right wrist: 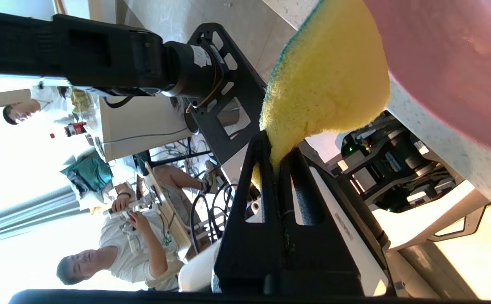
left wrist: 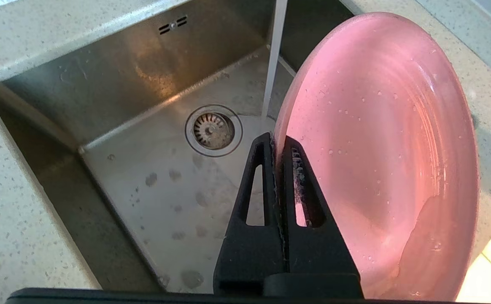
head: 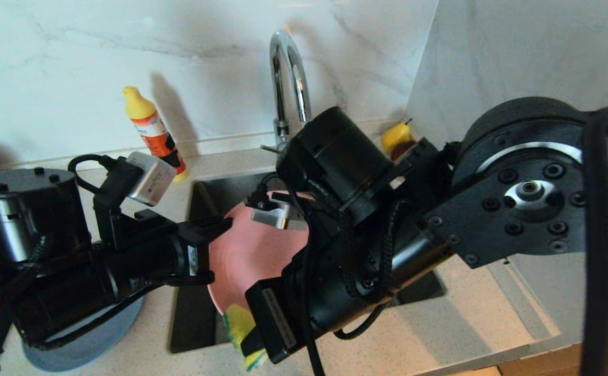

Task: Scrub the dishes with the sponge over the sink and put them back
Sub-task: Wipe the plate

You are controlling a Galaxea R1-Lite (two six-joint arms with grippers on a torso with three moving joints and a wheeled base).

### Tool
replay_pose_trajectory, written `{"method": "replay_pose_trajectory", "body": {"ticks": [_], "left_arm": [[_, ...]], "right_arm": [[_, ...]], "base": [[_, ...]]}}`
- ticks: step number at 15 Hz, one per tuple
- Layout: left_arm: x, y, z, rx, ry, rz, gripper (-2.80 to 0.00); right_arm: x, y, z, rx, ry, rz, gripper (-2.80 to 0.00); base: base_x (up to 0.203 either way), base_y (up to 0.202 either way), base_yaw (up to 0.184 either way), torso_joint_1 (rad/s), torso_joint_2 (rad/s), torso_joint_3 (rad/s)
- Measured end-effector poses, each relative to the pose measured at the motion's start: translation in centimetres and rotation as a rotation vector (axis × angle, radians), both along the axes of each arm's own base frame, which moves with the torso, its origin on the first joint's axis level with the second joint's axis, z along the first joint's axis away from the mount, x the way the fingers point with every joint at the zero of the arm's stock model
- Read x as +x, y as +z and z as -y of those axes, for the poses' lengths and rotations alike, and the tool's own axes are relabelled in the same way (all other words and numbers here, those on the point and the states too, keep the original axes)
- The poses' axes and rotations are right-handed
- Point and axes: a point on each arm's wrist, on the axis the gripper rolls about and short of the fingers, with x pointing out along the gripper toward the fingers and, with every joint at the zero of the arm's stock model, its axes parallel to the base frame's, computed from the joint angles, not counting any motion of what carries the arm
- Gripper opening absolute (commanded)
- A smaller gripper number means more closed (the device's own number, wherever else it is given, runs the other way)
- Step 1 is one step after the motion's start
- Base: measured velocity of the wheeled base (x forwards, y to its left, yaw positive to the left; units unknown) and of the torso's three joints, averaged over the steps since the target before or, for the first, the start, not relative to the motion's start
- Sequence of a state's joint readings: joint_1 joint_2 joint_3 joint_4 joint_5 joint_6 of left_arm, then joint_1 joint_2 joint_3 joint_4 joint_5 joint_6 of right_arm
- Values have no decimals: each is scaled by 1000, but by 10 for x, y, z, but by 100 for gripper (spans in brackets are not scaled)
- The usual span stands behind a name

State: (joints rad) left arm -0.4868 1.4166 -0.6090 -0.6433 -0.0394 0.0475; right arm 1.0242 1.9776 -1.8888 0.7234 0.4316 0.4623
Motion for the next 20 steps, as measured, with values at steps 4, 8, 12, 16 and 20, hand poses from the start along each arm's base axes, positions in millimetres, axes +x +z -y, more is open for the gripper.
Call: {"method": "replay_pose_trajectory", "body": {"ticks": [4,8,12,16,20], "left_arm": [[-2,1,-1,-13,1,-2,-280],[-4,1,-2,-20,1,-2,-280],[-8,1,-4,-22,0,-1,-280],[-10,0,-5,-20,-1,-5,-280],[-12,0,-6,-21,-3,-4,-280]], "right_arm": [[10,-11,-10,-20,-11,-10,-280],[30,-21,-7,-31,-58,-17,-280],[47,-13,8,-3,-114,2,-280],[57,-1,24,30,-161,27,-280],[68,3,37,35,-206,33,-280]], "base": [[0,0,0,0,0,0],[0,0,0,0,0,0],[0,0,0,0,0,0],[0,0,0,0,0,0],[0,0,0,0,0,0]]}}
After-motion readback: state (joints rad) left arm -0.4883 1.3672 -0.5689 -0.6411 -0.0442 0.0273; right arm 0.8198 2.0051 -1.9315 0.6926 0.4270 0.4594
